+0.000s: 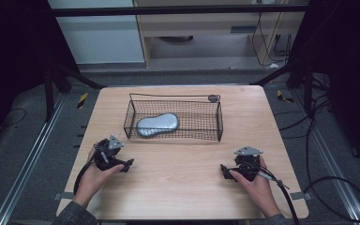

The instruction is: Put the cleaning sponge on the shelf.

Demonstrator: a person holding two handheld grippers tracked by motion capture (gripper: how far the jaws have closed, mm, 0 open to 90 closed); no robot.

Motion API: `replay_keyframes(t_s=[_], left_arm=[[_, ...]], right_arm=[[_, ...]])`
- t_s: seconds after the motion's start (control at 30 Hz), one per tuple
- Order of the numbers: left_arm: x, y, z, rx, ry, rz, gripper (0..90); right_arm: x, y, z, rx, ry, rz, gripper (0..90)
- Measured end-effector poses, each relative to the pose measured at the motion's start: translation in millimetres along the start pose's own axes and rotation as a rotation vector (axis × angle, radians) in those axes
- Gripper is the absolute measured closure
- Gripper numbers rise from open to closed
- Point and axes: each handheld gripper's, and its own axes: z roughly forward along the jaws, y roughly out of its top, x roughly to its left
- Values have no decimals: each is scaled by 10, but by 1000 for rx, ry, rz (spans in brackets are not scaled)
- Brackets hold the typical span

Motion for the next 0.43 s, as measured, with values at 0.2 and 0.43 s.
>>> replay_keyframes(t_s=[0.2, 0.43], left_arm=[[161, -116, 101, -24, 6, -95, 41], [240, -246, 222, -50, -18, -169, 0]], right_arm=[[1, 0, 0, 0, 0, 0, 5], [0, 1, 0, 0, 0, 0, 5]])
